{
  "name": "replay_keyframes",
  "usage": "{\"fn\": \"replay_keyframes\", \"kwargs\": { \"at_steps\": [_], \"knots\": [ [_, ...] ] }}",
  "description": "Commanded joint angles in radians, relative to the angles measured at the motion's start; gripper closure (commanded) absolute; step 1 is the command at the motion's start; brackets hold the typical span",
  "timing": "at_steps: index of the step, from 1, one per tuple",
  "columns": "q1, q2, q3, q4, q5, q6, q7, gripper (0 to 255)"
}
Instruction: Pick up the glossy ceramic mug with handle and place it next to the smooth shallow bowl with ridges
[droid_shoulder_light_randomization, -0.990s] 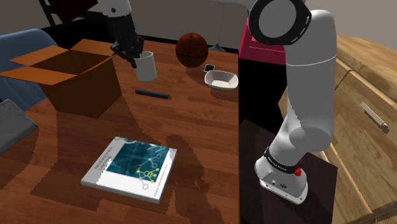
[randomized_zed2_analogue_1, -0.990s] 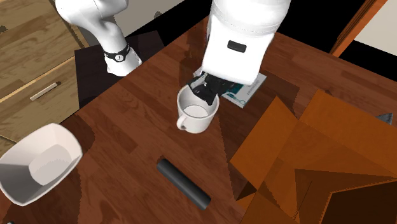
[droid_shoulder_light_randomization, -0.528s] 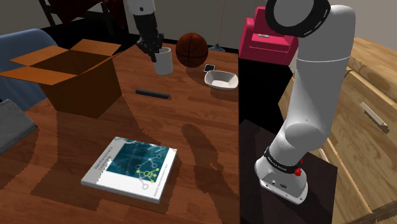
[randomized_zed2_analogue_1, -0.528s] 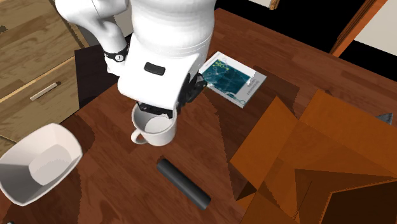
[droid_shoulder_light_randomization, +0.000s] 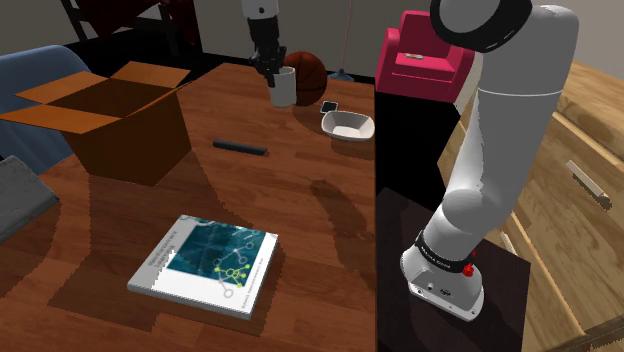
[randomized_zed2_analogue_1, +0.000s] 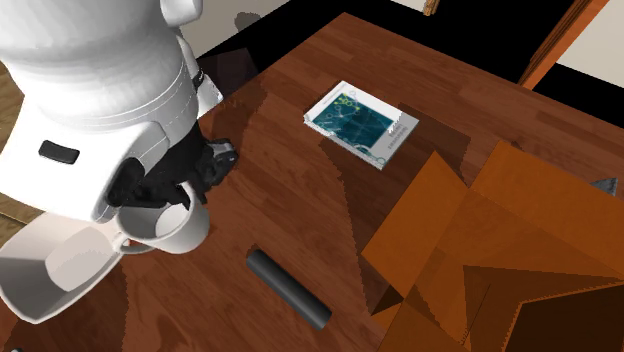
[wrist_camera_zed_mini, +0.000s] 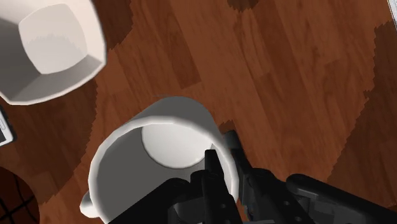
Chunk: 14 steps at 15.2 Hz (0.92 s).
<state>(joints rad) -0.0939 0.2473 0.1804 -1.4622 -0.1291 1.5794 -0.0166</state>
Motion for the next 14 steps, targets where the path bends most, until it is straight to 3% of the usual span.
{"fn": "replay_keyframes", "kwargs": {
  "at_steps": [1, 8, 14],
  "knots": [
    [-0.028, -0.005, -0.017, -0.008, -0.001, 0.007, -0.045, 255],
    [-0.122, 0.002, -0.076, 0.001, -0.005, 0.022, -0.197, 255],
    [-0.129, 0.000, -0.080, -0.068, -0.006, 0.090, -0.199, 255]
  ]
}}
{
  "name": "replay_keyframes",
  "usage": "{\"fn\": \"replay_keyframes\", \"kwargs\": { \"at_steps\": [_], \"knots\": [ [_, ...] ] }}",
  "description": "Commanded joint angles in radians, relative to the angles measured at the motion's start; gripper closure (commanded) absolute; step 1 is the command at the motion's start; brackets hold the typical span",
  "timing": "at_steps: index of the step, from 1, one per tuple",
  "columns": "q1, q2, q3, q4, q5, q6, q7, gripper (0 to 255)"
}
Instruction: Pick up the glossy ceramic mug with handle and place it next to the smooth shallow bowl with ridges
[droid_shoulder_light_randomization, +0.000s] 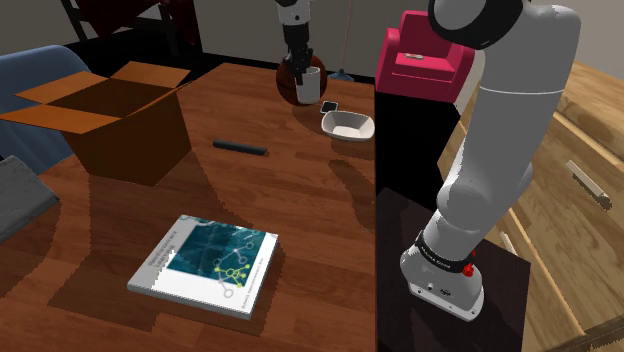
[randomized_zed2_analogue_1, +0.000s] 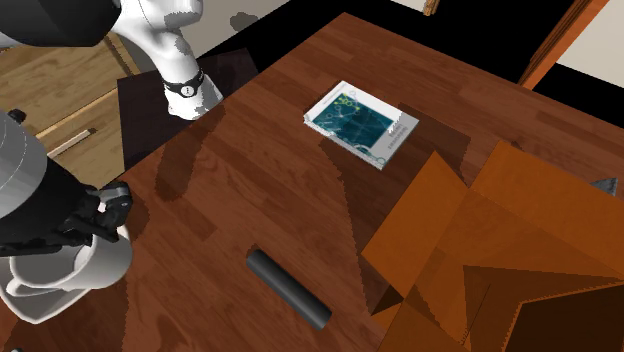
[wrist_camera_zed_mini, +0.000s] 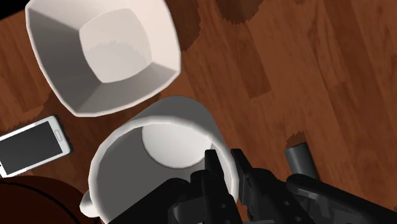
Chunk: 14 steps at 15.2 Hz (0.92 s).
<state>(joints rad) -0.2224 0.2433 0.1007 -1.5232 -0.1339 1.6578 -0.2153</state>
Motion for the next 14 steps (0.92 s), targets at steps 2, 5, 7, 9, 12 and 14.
{"fn": "replay_keyframes", "kwargs": {
  "at_steps": [2, 5, 7, 9, 12, 14],
  "knots": [
    [-0.001, 0.004, -0.001, -0.034, -0.001, 0.038, 0.003, 255],
    [-0.002, 0.006, -0.001, -0.071, -0.002, 0.078, 0.007, 255],
    [-0.003, 0.009, -0.002, -0.094, -0.003, 0.103, 0.010, 255],
    [-0.003, 0.012, -0.002, -0.116, -0.004, 0.129, 0.012, 255],
    [-0.004, 0.019, -0.002, -0.147, -0.006, 0.166, 0.017, 255],
    [-0.004, 0.025, -0.003, -0.166, -0.008, 0.191, 0.020, 255]
  ]
}}
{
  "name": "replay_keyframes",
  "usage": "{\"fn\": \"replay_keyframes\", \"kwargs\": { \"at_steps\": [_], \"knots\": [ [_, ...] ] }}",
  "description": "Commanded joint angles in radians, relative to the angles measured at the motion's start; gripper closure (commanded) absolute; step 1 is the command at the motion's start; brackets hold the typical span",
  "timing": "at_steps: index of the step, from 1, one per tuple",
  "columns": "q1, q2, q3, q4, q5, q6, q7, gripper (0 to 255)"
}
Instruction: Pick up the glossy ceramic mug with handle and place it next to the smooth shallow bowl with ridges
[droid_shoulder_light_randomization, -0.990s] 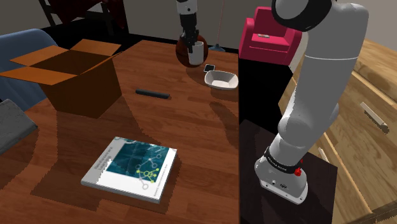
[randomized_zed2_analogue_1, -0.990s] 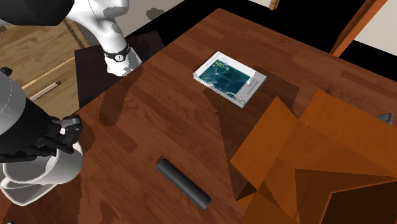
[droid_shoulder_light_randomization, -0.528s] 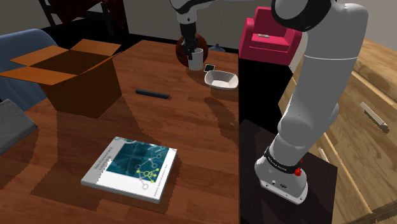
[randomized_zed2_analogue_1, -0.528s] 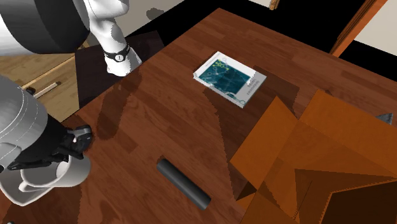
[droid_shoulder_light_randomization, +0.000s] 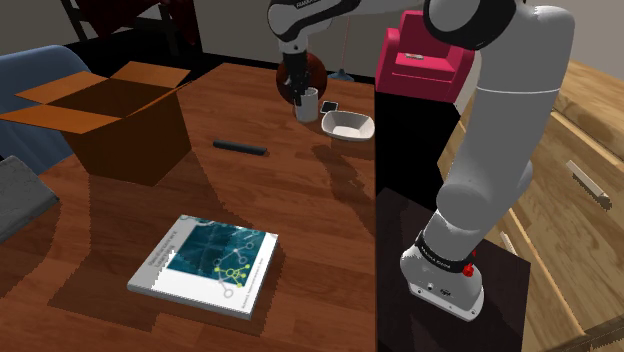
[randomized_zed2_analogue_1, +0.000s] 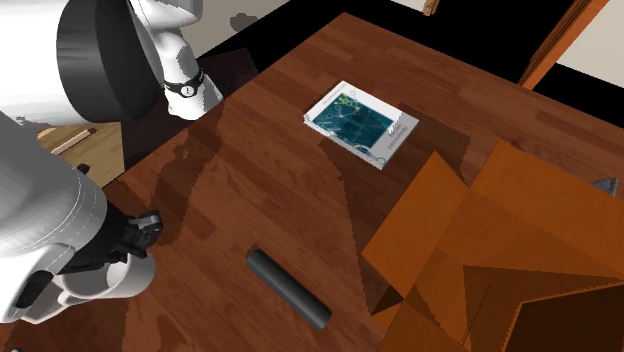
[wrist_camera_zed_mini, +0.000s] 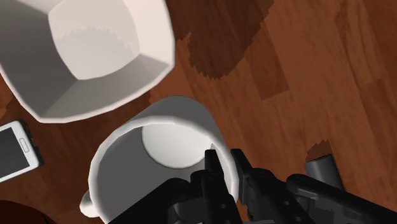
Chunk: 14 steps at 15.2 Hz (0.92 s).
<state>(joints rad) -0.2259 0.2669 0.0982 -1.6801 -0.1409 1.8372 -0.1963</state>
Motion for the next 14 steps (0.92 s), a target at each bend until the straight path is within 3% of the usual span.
{"fn": "replay_keyframes", "kwargs": {
  "at_steps": [1, 14],
  "knots": [
    [0.000, 0.004, 0.000, -0.019, -0.001, 0.024, 0.002, 255],
    [-0.001, 0.051, -0.004, -0.103, -0.012, 0.153, 0.020, 255]
  ]
}}
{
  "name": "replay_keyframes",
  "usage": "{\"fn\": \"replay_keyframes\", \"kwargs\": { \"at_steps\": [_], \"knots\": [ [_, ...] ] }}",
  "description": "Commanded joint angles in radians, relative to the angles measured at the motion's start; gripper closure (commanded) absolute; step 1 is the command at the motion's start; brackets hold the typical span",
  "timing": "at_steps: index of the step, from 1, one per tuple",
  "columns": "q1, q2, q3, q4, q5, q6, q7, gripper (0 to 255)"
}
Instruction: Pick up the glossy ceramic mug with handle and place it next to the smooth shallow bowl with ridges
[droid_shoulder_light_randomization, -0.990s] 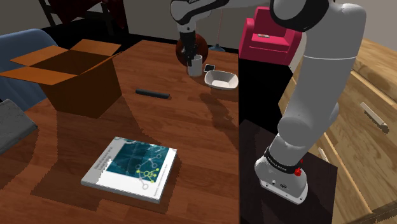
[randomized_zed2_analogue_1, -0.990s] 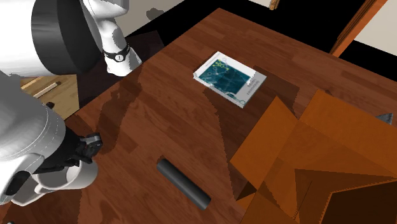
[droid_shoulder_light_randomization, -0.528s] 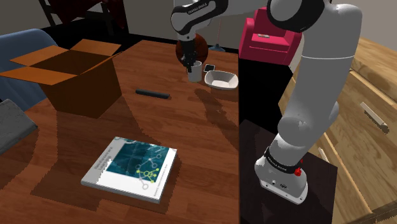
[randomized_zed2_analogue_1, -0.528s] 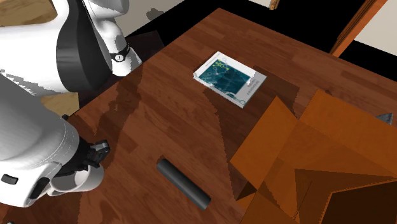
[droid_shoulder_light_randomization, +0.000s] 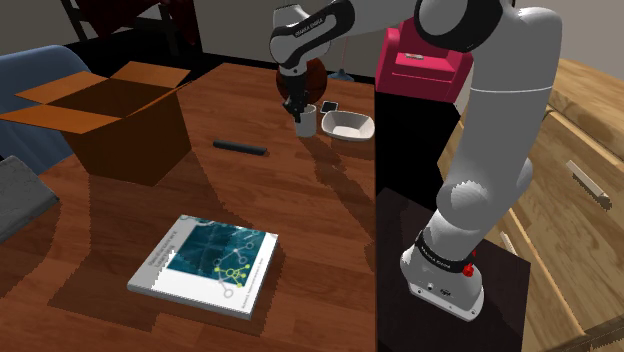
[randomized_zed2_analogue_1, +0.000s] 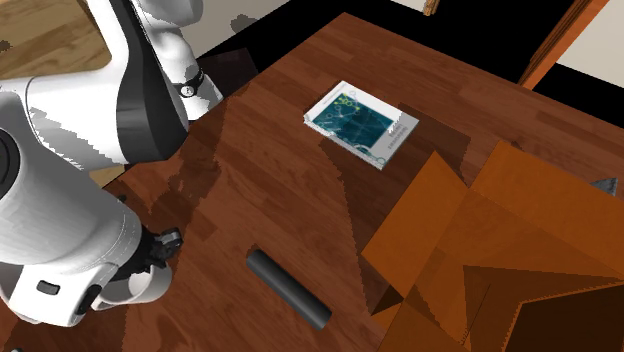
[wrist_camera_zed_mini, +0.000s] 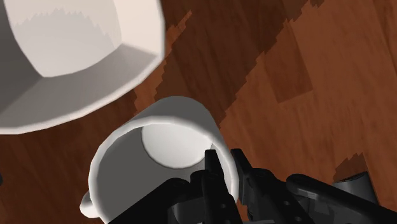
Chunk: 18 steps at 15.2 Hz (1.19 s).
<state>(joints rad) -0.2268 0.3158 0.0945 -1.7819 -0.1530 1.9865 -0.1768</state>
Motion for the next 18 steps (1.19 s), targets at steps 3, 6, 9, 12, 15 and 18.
{"fn": "replay_keyframes", "kwargs": {
  "at_steps": [3, 6, 9, 12, 15, 18],
  "knots": [
    [0.000, 0.002, 0.000, -0.001, 0.000, 0.003, 0.001, 255],
    [0.000, 0.002, 0.000, -0.001, 0.000, 0.003, 0.001, 0],
    [0.000, 0.002, 0.000, -0.001, 0.000, 0.003, 0.001, 0],
    [0.002, -0.006, 0.002, 0.022, 0.002, -0.028, -0.001, 0],
    [0.007, -0.023, 0.006, 0.094, 0.008, -0.116, -0.006, 0],
    [0.007, -0.023, 0.006, 0.094, 0.008, -0.116, -0.006, 0]
  ]
}}
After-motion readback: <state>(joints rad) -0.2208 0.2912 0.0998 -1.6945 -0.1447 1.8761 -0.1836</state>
